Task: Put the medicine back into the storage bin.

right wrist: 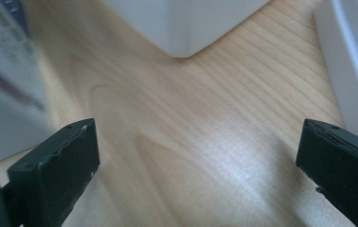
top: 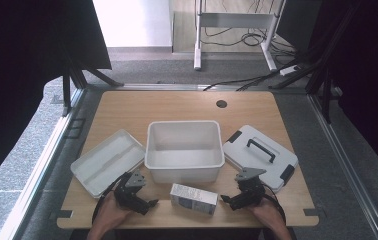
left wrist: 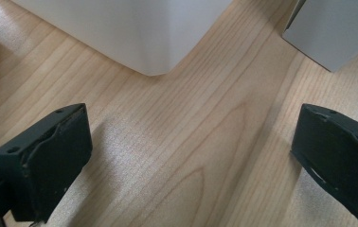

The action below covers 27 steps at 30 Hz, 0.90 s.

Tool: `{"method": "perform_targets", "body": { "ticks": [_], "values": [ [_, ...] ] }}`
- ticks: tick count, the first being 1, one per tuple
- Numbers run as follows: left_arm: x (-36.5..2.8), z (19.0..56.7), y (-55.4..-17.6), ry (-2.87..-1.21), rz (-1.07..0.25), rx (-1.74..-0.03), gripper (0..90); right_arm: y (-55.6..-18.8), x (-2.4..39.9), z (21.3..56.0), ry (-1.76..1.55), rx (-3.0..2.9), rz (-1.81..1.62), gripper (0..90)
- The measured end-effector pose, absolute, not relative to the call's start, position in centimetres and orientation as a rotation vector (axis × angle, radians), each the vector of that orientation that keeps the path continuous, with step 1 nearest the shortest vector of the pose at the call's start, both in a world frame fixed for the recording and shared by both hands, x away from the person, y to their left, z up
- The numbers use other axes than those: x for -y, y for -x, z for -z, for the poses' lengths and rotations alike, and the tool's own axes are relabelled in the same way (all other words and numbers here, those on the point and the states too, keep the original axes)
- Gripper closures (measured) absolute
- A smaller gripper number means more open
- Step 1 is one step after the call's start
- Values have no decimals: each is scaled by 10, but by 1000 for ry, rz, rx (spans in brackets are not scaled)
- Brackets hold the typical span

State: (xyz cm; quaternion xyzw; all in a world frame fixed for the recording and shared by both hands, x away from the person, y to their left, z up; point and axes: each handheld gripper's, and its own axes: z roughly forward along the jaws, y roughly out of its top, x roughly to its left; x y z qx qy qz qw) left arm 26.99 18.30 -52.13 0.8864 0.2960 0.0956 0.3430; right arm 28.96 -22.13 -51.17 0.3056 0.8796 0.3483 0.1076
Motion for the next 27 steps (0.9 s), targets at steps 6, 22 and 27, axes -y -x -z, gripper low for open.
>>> {"method": "perform_targets", "body": {
  "ticks": [6,22,27],
  "values": [
    [-183,521,-270,-2304,-249,-771,0,-279,217,495,-825,-2664,-972,34],
    [-183,521,-270,-2303,-249,-772,0,-260,186,456,-620,-2878,-889,85],
    [-183,521,-270,-2305,-249,-770,0,-259,168,444,-545,-2905,-824,112]
  ]
}}
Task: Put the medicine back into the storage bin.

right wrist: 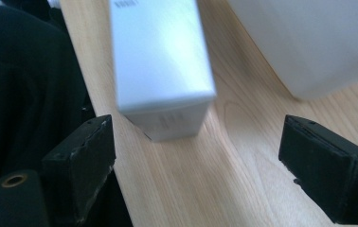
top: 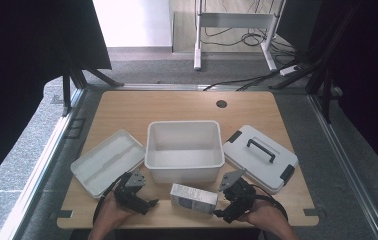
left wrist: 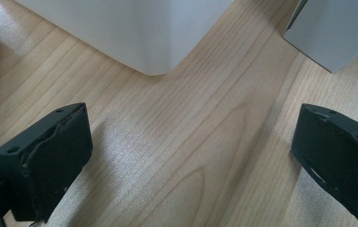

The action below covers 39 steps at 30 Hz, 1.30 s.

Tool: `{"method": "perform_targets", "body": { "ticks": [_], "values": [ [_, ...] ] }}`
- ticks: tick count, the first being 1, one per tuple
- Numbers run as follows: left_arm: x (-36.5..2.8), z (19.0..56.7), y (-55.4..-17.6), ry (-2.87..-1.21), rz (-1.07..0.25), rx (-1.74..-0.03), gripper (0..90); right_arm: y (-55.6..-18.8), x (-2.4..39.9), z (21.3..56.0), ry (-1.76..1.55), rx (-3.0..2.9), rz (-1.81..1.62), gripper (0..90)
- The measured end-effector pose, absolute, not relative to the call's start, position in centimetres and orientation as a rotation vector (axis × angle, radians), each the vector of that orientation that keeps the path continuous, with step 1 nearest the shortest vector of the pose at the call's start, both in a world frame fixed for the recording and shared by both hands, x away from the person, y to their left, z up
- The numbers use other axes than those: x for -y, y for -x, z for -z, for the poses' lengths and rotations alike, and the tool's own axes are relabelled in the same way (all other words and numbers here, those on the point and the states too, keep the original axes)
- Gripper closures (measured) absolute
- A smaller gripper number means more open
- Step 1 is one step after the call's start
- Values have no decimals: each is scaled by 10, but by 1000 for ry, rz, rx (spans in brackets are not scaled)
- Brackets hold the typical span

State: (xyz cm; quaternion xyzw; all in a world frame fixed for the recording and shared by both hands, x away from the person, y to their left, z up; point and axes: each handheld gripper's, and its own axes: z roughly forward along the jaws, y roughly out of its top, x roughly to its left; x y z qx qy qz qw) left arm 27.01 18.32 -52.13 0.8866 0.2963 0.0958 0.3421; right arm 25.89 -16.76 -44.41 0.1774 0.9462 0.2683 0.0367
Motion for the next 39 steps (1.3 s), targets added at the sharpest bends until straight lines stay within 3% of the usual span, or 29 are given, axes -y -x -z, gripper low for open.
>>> {"method": "perform_targets", "body": {
  "ticks": [11,15,27,39],
  "values": [
    [-183,521,-270,-2305,-249,-770,0,-264,120,438,-410,-2960,-679,162],
    [-183,521,-270,-2305,-248,-770,0,-266,110,442,-386,-2986,-623,224],
    [-183,521,-270,-2304,-248,-768,2,-274,82,457,-289,-3064,-416,527],
    [-183,521,-270,-2303,-247,-769,5,-275,80,429,-279,-3085,-467,554]
  ]
}}
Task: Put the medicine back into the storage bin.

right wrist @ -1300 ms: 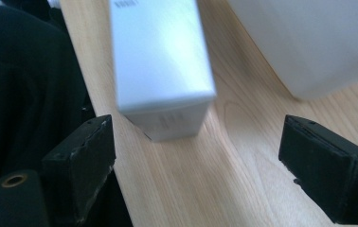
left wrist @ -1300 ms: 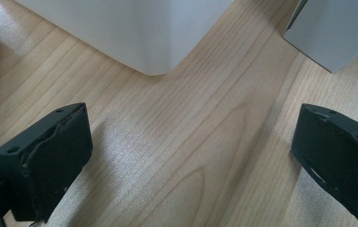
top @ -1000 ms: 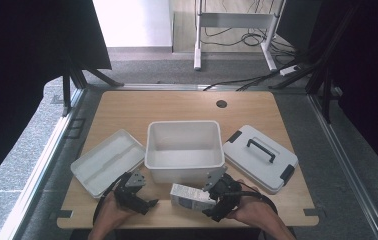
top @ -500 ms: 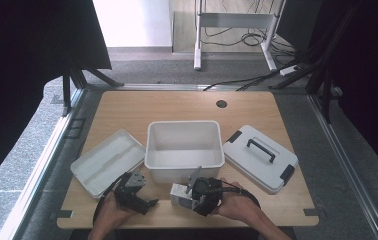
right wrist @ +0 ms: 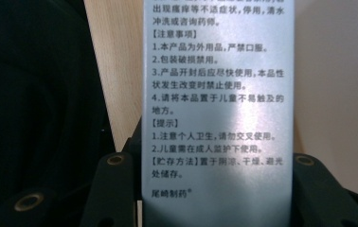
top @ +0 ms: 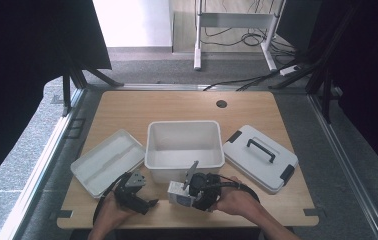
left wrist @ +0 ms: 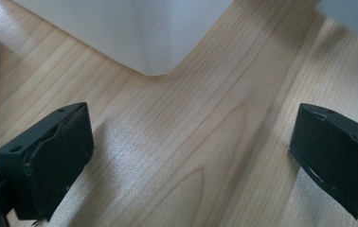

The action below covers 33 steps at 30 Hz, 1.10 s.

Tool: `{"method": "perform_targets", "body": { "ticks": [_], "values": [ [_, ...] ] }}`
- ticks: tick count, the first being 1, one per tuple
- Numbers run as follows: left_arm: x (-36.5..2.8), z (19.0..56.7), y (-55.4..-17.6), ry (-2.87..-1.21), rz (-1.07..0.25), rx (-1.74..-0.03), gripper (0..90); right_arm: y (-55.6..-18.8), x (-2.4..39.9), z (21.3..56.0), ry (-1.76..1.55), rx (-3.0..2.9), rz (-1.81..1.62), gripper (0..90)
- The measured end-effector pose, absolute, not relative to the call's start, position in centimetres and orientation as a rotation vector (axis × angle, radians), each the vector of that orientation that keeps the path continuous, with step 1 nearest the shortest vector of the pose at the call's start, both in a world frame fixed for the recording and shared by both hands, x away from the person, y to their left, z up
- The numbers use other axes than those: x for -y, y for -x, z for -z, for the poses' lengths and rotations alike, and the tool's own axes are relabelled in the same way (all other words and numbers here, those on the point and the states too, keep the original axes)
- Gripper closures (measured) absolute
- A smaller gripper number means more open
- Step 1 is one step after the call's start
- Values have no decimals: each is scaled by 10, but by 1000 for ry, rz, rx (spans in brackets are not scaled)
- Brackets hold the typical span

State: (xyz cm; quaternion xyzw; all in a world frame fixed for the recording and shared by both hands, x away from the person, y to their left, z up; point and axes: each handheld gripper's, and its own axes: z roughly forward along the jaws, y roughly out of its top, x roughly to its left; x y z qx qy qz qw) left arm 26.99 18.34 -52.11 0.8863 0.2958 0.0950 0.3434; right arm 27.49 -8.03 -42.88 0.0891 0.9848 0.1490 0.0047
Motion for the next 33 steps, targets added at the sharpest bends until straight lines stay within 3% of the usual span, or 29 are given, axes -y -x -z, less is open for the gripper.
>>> {"method": "perform_targets", "body": {
  "ticks": [21,33],
  "values": [
    [-183,521,-270,-2298,-248,-772,10,-281,86,352,-255,-3072,-590,559],
    [-183,521,-270,-2296,-248,-775,12,-305,94,302,-323,-2977,-673,560]
  ]
}}
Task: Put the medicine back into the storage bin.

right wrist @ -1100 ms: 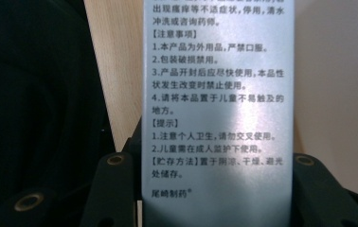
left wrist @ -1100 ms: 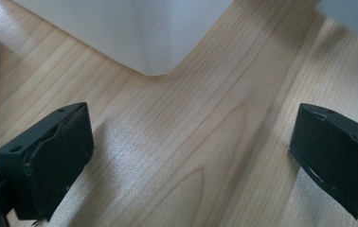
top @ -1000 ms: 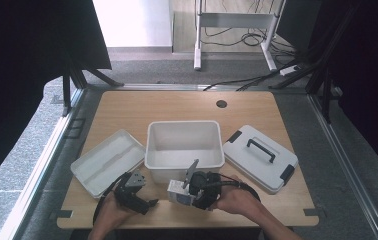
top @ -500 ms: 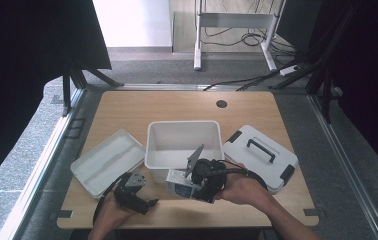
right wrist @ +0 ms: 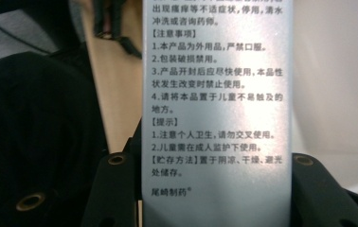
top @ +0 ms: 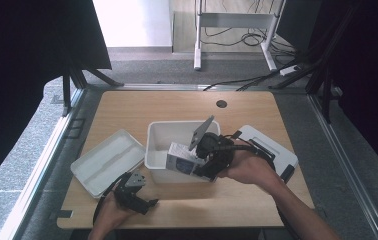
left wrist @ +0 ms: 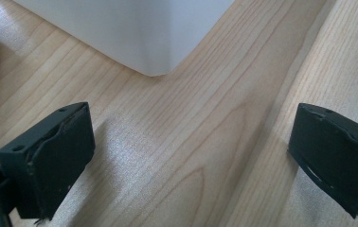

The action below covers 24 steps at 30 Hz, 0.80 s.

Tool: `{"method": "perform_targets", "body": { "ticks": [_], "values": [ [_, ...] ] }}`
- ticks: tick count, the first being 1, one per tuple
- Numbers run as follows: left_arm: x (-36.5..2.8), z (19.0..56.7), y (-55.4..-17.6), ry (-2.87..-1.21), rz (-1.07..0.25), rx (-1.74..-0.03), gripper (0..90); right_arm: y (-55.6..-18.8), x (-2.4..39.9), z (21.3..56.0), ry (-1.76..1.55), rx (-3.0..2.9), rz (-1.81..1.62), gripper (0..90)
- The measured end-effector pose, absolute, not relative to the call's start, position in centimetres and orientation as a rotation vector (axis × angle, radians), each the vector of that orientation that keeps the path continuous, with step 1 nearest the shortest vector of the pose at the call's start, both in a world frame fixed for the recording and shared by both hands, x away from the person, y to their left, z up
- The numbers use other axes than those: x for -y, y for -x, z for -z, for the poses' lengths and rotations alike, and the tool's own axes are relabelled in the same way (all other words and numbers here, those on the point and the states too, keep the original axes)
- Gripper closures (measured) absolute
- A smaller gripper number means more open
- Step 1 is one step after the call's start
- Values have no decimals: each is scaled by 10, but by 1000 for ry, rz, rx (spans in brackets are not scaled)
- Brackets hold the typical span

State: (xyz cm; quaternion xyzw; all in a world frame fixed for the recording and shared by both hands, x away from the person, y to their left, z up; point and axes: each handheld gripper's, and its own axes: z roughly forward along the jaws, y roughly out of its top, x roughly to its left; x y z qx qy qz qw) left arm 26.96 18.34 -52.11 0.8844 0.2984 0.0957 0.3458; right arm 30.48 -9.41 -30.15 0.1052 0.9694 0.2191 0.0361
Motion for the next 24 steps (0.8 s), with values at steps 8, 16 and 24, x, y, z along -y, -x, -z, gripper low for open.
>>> {"method": "perform_targets", "body": {
  "ticks": [8,16,24],
  "values": [
    [-183,521,-270,-2296,-247,-773,12,-336,97,294,-433,-2887,-660,562],
    [-184,521,-270,-2298,-246,-772,15,-366,91,322,-519,-2852,-594,561],
    [-184,521,-270,-2299,-250,-770,15,-385,87,363,-575,-2856,-573,561]
  ]
}}
